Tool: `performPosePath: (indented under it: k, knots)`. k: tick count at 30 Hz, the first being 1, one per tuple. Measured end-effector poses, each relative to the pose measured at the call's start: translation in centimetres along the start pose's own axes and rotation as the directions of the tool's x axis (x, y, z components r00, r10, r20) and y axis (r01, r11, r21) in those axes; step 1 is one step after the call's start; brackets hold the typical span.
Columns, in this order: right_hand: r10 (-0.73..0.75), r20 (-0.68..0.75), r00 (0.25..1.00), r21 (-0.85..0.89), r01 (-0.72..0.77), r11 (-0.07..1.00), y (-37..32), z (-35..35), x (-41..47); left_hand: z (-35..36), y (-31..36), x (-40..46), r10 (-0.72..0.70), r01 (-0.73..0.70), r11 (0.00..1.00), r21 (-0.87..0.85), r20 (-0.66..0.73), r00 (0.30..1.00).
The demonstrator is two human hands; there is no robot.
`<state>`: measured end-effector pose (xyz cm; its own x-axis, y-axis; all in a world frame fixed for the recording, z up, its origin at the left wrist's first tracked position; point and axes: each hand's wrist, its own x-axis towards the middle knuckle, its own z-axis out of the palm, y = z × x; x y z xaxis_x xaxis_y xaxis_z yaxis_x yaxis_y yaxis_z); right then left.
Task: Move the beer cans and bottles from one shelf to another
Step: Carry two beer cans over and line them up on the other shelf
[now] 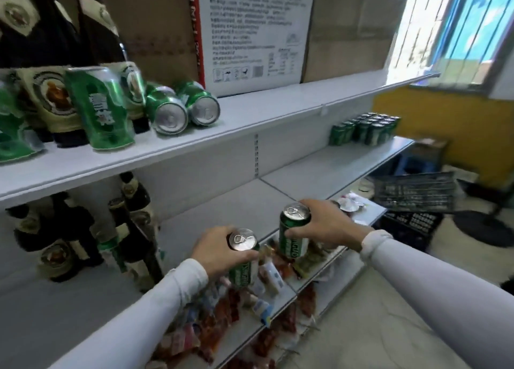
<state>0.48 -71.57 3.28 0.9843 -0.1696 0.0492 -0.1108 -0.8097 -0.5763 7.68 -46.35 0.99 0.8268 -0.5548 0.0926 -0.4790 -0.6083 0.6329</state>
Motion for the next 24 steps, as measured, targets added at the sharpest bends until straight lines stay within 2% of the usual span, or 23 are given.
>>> performPosePath:
  k: [8,11,14,19,24]
  knots:
    - [0.202,-0.238,0.950,-0.002,-0.208,0.978,16.6,-12.1,-6.6,13.9,15.0,10.6,0.220,-0.224,0.975,0.002,0.181,0.959]
    - [0.264,-0.290,0.920,-0.005,-0.277,0.961,22.2,-16.7,-8.9,18.9,21.9,13.8,0.326,-0.332,0.943,-0.003,0.205,0.923]
    - [0.309,-0.332,0.891,-0.053,-0.345,0.937,26.8,-21.0,-10.4,22.7,27.6,16.8,0.364,-0.362,0.931,-0.052,0.220,0.905]
    - [0.378,-0.381,0.844,-0.027,-0.419,0.908,33.5,-25.7,-10.6,27.5,33.1,22.0,0.418,-0.407,0.909,-0.094,0.222,0.881]
    - [0.399,-0.396,0.827,0.002,-0.433,0.901,38.8,-27.5,-7.2,31.7,34.6,28.8,0.438,-0.434,0.898,-0.076,0.242,0.865]
